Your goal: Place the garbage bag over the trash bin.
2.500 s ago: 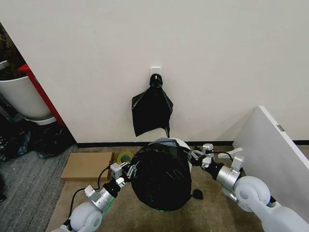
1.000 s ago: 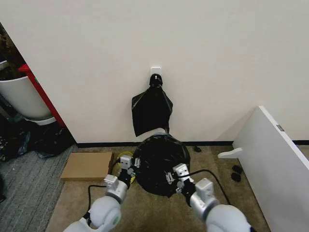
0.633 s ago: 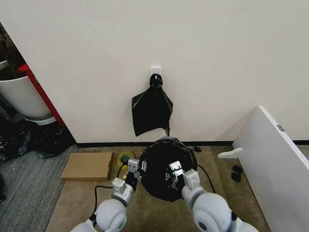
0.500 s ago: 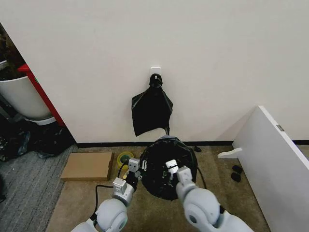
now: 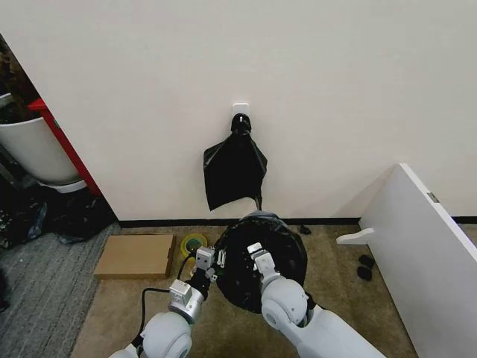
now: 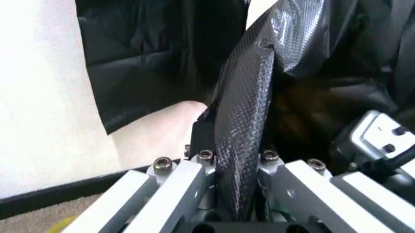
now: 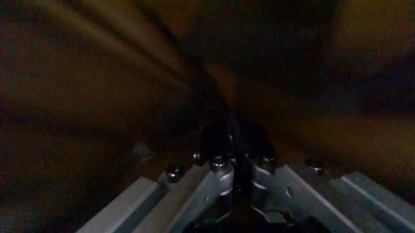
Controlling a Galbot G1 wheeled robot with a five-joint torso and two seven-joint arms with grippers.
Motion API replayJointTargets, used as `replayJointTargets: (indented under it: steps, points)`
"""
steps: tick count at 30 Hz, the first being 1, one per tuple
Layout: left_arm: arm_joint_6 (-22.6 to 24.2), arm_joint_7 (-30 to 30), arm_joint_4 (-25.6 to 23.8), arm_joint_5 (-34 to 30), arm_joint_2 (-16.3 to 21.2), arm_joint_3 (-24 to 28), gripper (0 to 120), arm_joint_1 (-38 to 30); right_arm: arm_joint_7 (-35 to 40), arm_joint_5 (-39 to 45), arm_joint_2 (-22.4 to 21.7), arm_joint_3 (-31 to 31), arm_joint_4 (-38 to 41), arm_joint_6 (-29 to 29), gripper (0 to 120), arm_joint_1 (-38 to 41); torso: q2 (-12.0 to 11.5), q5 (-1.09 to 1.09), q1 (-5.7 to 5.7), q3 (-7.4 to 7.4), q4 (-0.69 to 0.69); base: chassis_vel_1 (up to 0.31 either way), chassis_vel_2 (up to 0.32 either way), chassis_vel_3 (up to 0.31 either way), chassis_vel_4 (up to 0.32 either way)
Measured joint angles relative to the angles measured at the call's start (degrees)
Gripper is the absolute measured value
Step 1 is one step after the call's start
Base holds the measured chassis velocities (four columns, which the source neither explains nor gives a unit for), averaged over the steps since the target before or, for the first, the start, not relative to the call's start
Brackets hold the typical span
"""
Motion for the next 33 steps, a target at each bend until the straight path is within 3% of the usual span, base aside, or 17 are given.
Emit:
replayJointTargets:
  steps: [10,16,22,33]
  points:
    - [0.1,-0.1,-0.2,-0.4,-0.2,0.0,1,0.5,-1.5,-3.7,-0.4,-0.9,-1.1,0.1,0,-0.2,0.0,-0.01,0.00,0.00,-0.01,0.000,0.000,0.000,0.000]
    - [0.0,0.9,-0.8,0.5,0.0,0.7,1,1.4,-1.8,-3.7,2.6,-2.9,-3.6,0.4,0,2.9,0.0,0.00,0.00,0.00,0.01,0.000,0.000,0.000,0.000]
    - [0.0,0.9,-1.6,0.6,0.3,0.5,1,1.7,-1.0,-4.5,1.6,-2.8,-5.5,0.3,0,3.1,0.0,-0.01,0.00,0.00,0.00,0.000,0.000,0.000,0.000]
    - [-0.1,1.0,-2.3,-0.3,0.3,-0.2,1,1.8,-2.1,-5.5,1.9,-4.1,-3.2,0.5,0,2.2,0.0,0.00,-0.01,-0.01,0.00,0.000,0.000,0.000,0.000]
